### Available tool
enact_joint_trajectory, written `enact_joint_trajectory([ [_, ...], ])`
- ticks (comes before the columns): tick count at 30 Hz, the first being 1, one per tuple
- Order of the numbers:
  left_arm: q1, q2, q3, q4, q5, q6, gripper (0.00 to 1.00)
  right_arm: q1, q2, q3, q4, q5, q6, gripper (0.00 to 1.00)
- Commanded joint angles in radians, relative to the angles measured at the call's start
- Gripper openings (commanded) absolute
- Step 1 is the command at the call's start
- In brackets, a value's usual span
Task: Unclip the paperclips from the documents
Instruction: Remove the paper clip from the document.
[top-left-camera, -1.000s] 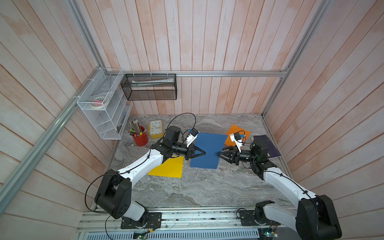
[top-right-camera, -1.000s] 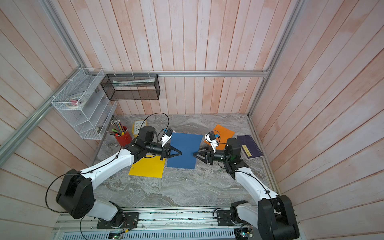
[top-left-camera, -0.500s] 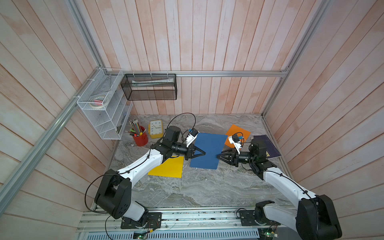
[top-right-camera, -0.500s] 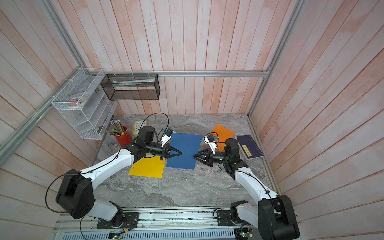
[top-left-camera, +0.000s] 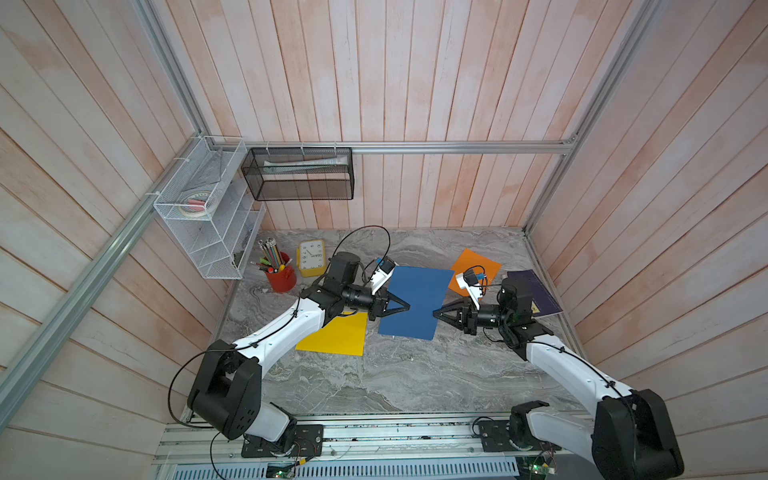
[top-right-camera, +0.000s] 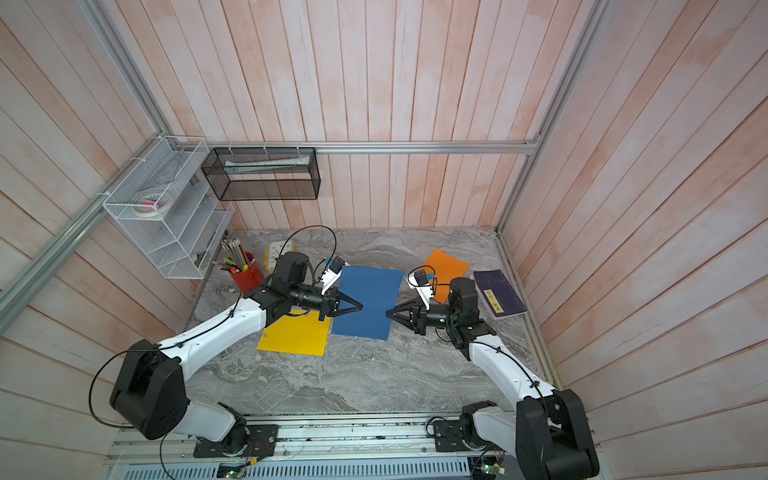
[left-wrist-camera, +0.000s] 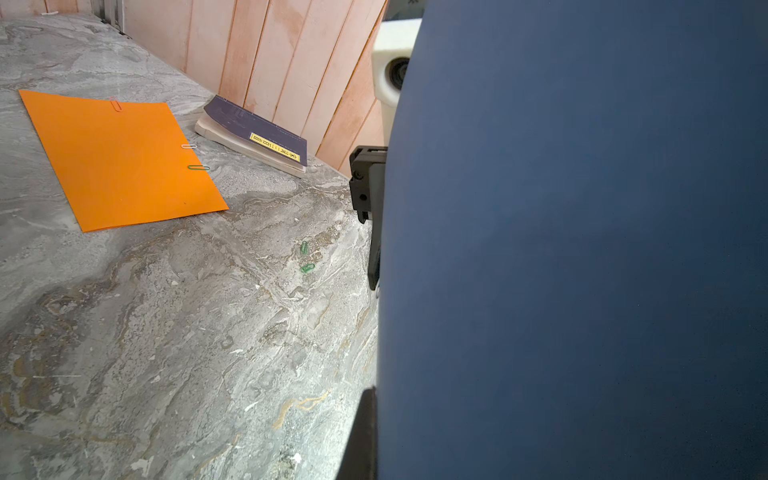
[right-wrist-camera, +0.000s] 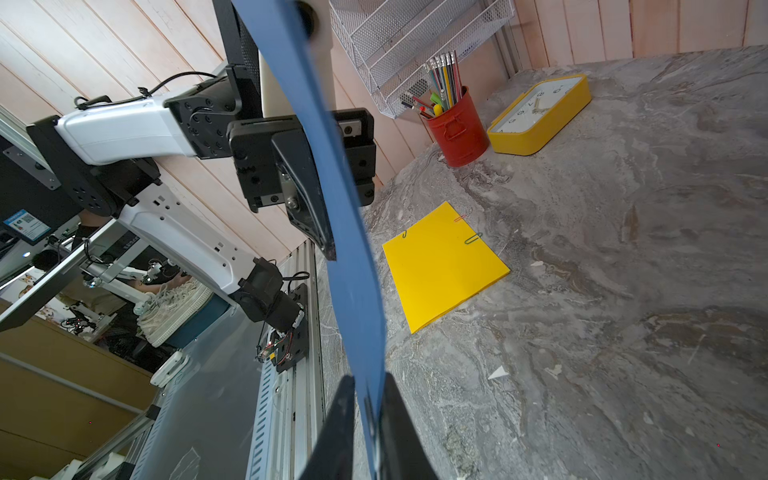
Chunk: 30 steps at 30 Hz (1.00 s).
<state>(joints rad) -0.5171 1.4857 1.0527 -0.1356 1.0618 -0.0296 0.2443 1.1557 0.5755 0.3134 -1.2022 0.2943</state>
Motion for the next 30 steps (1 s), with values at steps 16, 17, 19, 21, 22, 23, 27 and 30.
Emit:
enact_joint_trajectory([
  [16,0.014,-0.030,-0.022,-0.013,-0.006,0.023,0.00,0.006,0.013,-0.005,-0.023,-0.023,-0.009,0.09],
  [17,0.014,-0.030,-0.023,-0.013,-0.005,0.022,0.00,0.006,0.013,-0.003,-0.026,-0.022,-0.011,0.07],
  [19,0.015,-0.032,-0.023,-0.012,-0.005,0.023,0.00,0.005,0.013,-0.003,-0.027,-0.021,-0.011,0.06],
  [21,0.014,-0.033,-0.023,-0.012,-0.005,0.023,0.00,0.006,0.013,-0.003,-0.028,-0.019,-0.012,0.06],
  [22,0.014,-0.032,-0.025,-0.014,-0.006,0.023,0.00,0.006,0.012,-0.003,-0.029,-0.018,-0.012,0.05],
  [23,0.016,-0.032,-0.025,-0.015,-0.006,0.025,0.00,0.006,0.012,-0.003,-0.029,-0.017,-0.012,0.05],
  [27,0.017,-0.033,-0.025,-0.021,-0.005,0.028,0.00,0.006,0.008,-0.001,-0.036,-0.011,-0.015,0.05],
  [30,0.016,-0.033,-0.025,-0.029,-0.005,0.032,0.00,0.006,0.004,0.000,-0.040,-0.011,-0.017,0.04],
])
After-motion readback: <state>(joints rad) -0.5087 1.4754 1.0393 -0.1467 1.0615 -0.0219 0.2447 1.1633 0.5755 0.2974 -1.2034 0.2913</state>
